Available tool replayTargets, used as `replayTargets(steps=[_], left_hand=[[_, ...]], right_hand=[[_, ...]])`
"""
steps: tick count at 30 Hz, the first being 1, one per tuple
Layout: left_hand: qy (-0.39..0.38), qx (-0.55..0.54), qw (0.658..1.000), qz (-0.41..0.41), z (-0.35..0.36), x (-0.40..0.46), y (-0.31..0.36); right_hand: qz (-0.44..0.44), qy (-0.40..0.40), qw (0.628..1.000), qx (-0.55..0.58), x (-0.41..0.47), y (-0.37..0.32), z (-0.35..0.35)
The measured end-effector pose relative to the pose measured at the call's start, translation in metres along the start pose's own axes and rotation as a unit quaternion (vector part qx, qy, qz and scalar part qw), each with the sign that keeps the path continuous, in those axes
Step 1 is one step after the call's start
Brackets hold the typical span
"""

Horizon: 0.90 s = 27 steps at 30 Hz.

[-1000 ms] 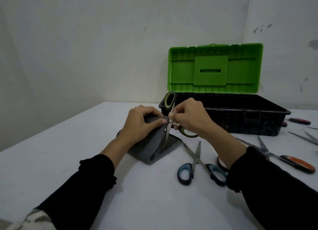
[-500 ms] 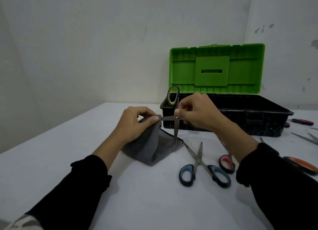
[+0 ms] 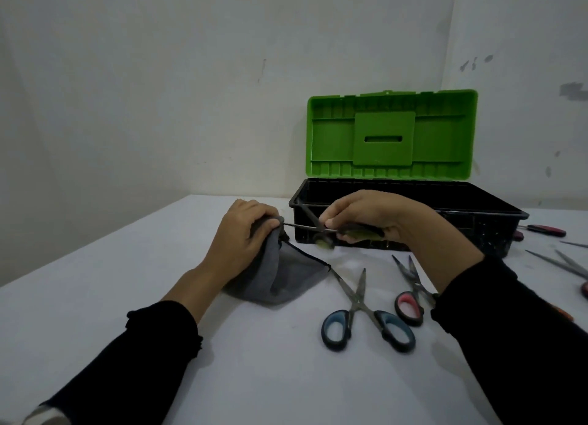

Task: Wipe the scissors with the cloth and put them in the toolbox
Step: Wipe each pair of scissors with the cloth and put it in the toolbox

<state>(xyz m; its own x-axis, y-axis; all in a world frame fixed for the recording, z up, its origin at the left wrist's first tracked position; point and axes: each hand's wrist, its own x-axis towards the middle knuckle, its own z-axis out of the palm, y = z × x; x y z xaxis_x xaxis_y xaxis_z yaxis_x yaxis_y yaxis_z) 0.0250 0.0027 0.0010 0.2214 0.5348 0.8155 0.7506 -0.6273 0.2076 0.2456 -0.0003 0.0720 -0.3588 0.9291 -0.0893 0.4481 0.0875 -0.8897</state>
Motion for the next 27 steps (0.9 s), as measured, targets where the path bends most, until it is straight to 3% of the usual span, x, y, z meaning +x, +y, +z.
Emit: replayTargets(steps=[5, 10, 13, 17, 21, 27], left_hand=[[0.023, -0.087, 0.986, -0.138, -0.003, -0.001, -0.003], [0.007, -0.162, 0.956, -0.245, -0.002, -0.003, -0.007], [0.014, -0.185, 0.942, -0.279, 0.001, -0.002, -0.005], [0.064, -0.186, 0.94, -0.28, 0.0, -0.001, -0.001], [0.15, -0.178, 0.928, -0.29, -0.002, 0.001, 0.006], [0.079, -0.123, 0.981, -0.126, 0.008, 0.003, 0.023]], right_hand=[[-0.017, -0.045, 0.96, 0.276, -0.002, -0.001, -0.003], [-0.029, -0.056, 0.935, 0.348, 0.006, 0.014, 0.008], [-0.048, -0.005, 0.934, 0.354, 0.013, 0.02, 0.02], [-0.067, 0.098, 0.954, 0.274, 0.018, 0.021, 0.035], [-0.035, 0.144, 0.954, 0.261, 0.02, 0.023, 0.034], [-0.03, 0.148, 0.93, 0.335, 0.023, 0.015, 0.049]])
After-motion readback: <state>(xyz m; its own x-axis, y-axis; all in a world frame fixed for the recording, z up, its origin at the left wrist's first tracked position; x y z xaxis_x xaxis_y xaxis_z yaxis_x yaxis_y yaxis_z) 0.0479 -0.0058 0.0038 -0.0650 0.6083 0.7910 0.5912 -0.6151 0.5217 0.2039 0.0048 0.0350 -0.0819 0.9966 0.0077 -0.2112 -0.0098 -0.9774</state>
